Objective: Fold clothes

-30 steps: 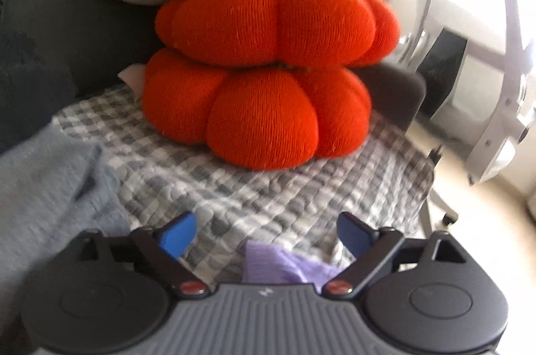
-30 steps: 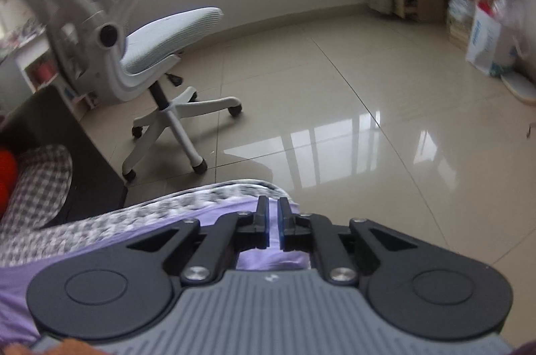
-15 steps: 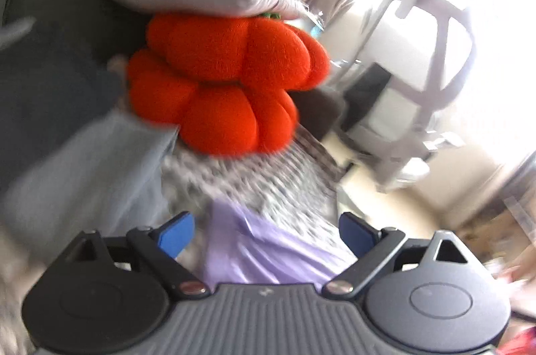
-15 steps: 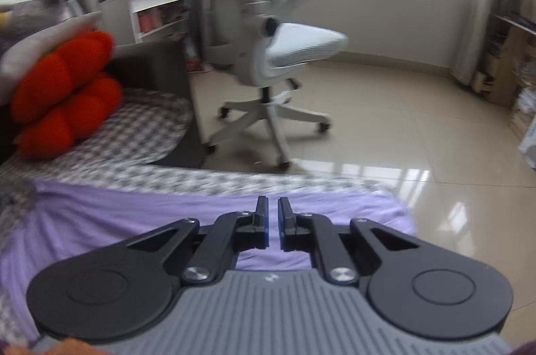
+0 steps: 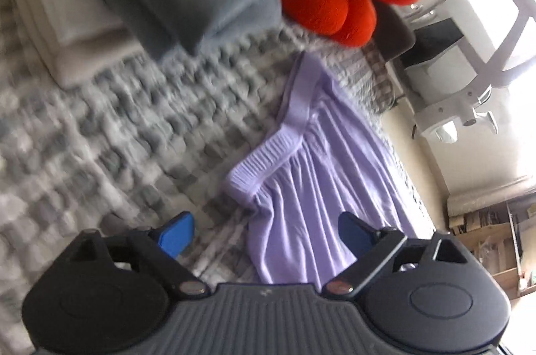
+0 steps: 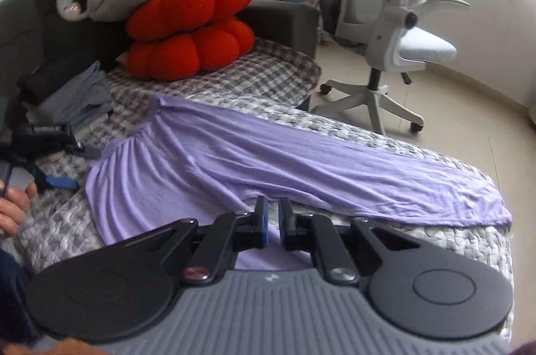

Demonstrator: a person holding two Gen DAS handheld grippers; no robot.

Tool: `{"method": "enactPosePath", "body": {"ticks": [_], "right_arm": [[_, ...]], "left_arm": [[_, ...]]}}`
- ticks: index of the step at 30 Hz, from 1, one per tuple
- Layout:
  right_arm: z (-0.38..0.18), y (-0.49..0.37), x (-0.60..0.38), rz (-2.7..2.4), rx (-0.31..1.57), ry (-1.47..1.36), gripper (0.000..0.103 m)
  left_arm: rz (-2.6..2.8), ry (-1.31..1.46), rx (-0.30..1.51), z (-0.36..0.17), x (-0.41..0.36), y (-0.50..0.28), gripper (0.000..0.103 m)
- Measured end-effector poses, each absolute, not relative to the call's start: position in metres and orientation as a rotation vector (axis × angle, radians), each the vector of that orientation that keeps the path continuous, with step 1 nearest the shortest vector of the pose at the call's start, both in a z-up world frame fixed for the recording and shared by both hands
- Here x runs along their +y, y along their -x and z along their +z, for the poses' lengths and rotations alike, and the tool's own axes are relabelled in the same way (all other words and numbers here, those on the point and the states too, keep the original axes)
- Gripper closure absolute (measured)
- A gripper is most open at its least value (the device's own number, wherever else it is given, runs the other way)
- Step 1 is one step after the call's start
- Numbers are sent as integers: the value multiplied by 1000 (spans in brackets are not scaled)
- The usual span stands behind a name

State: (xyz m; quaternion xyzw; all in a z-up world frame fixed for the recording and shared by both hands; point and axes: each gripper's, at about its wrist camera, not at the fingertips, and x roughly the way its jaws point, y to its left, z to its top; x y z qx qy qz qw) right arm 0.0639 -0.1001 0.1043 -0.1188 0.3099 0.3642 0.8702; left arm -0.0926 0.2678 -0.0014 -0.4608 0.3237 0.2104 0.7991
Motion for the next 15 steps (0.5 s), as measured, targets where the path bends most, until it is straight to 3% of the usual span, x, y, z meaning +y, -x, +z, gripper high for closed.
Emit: {"method": "enactPosePath", "body": {"ticks": [2,4,5,6,7,8,13,15], "right_arm": [[102,-67,-106,744,647,221,91],[98,-70,-111,733,651,213,91],[96,-71,-112,730,655,212,91],[94,-72,-114,727,659,212,91],[92,-73,-116,723,663,211,91],[91,-72,-119,723,662,216,91],[91,-74,-125,738,659,203,91],[90,-75,-126,744,667,201,91]], "left_arm": [[461,988,703,-5,268,85,23],[479,966,711,-5,266,77,37],[487,956,715,-5,266,74,38],[496,945,718,-5,265,70,48],[505,934,723,-5,264,66,67],[527,916,734,-4,264,66,78],[584,928,689,1,267,84,97],[638,881,654,8,266,92,97]]}}
